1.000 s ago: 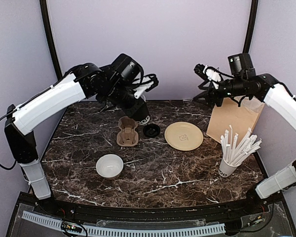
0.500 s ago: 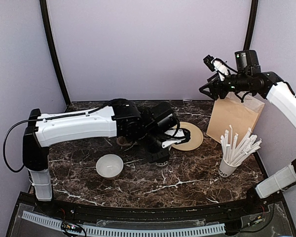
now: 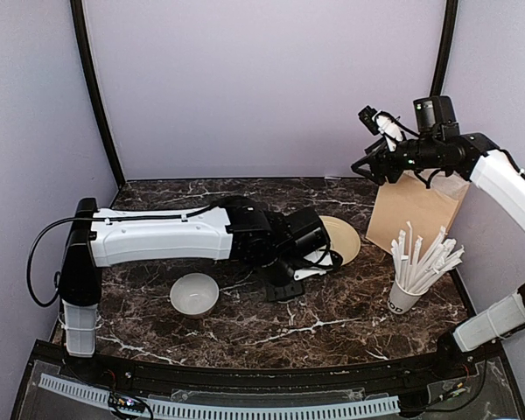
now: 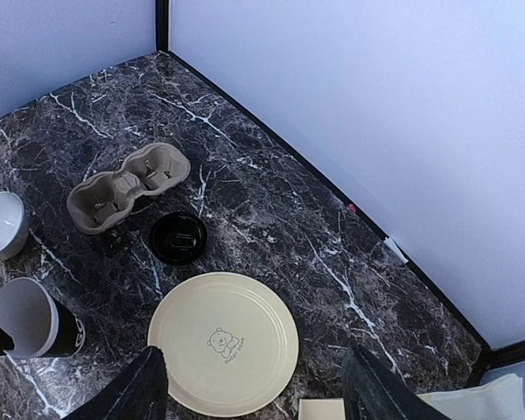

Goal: Pack the takeout coffee

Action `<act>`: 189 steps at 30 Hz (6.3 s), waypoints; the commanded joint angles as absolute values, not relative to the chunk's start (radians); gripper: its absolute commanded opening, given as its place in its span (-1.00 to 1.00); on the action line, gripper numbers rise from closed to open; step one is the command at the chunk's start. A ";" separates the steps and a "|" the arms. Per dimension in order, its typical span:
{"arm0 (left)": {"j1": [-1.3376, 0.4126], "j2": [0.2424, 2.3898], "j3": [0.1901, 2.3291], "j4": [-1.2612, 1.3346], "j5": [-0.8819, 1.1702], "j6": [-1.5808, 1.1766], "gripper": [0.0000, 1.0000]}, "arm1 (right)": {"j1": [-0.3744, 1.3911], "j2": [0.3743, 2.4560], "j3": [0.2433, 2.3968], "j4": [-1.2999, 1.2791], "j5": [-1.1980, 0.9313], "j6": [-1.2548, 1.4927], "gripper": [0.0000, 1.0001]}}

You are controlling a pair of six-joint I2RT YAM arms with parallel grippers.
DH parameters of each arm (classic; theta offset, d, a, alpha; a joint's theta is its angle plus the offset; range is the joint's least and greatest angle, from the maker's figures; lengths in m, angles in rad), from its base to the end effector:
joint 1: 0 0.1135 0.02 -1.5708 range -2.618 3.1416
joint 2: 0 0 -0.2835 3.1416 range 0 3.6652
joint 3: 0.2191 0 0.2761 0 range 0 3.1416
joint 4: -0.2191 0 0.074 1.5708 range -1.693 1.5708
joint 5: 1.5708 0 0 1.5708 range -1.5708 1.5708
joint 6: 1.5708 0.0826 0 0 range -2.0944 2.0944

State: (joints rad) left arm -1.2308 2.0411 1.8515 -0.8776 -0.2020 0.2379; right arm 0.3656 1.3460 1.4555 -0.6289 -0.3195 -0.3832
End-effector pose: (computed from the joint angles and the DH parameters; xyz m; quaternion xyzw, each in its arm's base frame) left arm 0.1821 -0.4651 0.2387 0.6270 0.7320 -0.0322 0.2645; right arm 0.3180 0.1495 0.4033 -0.3866 0.7656 0.1332 0.4966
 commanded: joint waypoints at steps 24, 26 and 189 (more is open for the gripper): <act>-1.218 1.876 1.883 -0.935 -0.268 0.306 -0.03 | 0.360 1.279 1.437 -0.652 -0.366 -0.401 0.35; -1.165 1.865 1.933 -0.939 -0.292 0.267 0.01 | 0.360 1.268 1.433 -0.665 -0.327 -0.389 0.35; -0.888 1.368 1.096 0.383 0.424 -0.162 0.11 | 0.650 1.663 1.629 -0.428 -0.937 0.158 0.32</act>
